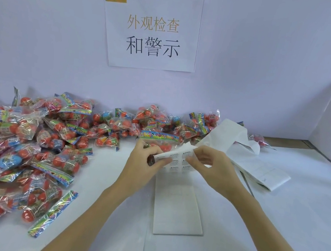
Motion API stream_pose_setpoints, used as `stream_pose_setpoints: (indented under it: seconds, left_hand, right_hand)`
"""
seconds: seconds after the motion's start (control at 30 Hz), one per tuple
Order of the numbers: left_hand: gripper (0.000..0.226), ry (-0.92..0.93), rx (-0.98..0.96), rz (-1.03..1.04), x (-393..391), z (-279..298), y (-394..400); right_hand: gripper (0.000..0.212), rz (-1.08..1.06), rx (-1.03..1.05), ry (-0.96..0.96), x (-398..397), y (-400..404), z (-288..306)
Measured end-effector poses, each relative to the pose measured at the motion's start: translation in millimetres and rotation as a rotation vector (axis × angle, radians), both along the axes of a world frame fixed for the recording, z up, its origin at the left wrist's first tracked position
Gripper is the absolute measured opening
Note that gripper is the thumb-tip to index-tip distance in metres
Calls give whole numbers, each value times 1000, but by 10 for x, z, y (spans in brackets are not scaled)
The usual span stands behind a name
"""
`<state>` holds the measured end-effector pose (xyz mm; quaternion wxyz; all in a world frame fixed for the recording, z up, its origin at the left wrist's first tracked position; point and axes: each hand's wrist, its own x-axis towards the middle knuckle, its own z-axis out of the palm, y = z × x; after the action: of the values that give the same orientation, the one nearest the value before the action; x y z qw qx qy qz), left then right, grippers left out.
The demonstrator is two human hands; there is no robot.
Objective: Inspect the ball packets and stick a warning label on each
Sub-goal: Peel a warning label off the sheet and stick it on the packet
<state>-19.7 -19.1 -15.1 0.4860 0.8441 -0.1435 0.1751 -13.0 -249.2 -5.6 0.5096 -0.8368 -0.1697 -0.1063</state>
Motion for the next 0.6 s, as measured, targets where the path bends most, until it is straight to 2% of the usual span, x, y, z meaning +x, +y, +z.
stream_pose_setpoints:
  seconds: [0.07, 0.1, 0.2, 0.33, 0.47, 0.6]
  left_hand:
    - [19, -12, 25, 2, 17, -4, 20]
    - [25, -11, 31, -3, 20, 6, 25]
    - [37, 8, 57, -14, 19, 25, 46]
    - [32, 33, -12, -50, -11, 20, 43]
    - [3, 34, -41, -47, -16, 28, -1]
    - [11, 43, -13, -35, -5, 24, -6]
  right_hand:
    - [32, 67, 20, -2, -25, 5, 12]
    - [35, 81, 19, -15, -30, 11, 16]
    - [16, 45, 21, -41, -11, 26, 0]
    - [11, -10, -28, -52, 1, 15, -23]
    - [11, 4, -74, -72, -4, 37, -45]
    - [23, 40, -121, -213, -39, 47, -20]
